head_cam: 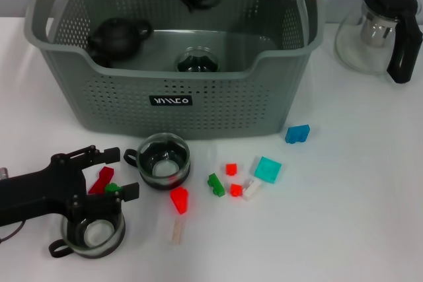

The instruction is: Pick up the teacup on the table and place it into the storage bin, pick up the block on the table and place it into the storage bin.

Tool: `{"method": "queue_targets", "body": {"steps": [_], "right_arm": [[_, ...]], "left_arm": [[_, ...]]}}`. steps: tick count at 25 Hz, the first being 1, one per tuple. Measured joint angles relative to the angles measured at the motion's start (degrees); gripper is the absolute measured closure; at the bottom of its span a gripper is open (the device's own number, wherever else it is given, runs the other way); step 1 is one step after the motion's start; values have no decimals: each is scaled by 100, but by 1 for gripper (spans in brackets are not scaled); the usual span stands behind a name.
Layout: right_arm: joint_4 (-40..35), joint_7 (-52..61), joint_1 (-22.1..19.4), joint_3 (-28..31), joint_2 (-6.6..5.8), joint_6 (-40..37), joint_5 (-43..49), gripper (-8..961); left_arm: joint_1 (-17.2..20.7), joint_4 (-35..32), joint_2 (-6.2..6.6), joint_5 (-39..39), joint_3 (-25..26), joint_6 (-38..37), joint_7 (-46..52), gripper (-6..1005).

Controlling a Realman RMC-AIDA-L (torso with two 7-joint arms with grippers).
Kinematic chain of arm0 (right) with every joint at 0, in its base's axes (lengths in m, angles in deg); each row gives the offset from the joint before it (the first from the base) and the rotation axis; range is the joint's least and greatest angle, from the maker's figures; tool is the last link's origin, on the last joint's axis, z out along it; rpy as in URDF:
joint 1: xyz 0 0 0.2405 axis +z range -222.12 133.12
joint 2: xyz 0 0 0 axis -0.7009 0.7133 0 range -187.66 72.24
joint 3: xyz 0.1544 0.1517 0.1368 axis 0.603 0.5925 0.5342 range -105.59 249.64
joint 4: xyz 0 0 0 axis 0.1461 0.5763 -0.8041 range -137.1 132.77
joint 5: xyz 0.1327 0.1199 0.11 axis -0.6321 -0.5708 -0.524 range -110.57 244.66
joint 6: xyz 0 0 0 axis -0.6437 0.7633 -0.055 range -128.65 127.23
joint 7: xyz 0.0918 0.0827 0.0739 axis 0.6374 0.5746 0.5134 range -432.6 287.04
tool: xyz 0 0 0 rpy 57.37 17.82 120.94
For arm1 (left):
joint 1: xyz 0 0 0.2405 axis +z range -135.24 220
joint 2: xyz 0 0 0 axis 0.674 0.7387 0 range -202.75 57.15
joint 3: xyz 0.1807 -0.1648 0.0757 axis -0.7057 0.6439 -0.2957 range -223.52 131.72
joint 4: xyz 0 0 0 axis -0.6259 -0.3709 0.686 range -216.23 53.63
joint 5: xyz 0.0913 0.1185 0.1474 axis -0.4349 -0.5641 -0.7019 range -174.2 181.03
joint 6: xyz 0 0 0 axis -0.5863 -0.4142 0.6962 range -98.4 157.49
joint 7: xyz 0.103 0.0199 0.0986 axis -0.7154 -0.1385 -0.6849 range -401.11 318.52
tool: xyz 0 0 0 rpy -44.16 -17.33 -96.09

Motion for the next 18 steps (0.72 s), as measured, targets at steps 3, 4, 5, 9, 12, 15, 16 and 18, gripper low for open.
{"method": "queue_targets", "body": {"steps": [3, 4, 5, 9, 12, 15, 16, 18], "right_arm": [[279, -16, 4, -72, 7, 125, -16, 897], [312, -27, -7, -74, 6, 125, -20, 897], [340, -35, -24, -76, 6, 109, -27, 897], [396, -74, -72, -83, 21, 26, -50, 897], [496, -84, -75, -129, 28, 44, -128, 896], [523, -88, -76, -205, 28, 35, -312, 896], [524, -82, -78, -217, 29, 28, -364, 896], [528, -41, -84, -220, 28, 18, -468, 896]], "left_arm": [[-3, 0, 0, -4, -2, 22, -6, 142], [-5, 0, 0, -12, -9, 40, -4, 142], [-8, 0, 0, -18, -16, 56, -3, 142], [-20, -2, -2, -30, -31, 73, 12, 142], [-26, 12, -6, -19, -35, 73, 11, 142], [-37, 50, -3, -17, -35, 85, -8, 142], [-45, 56, 0, -17, -35, 105, -10, 142], [-63, 63, 0, -20, -35, 131, -11, 142]]}}
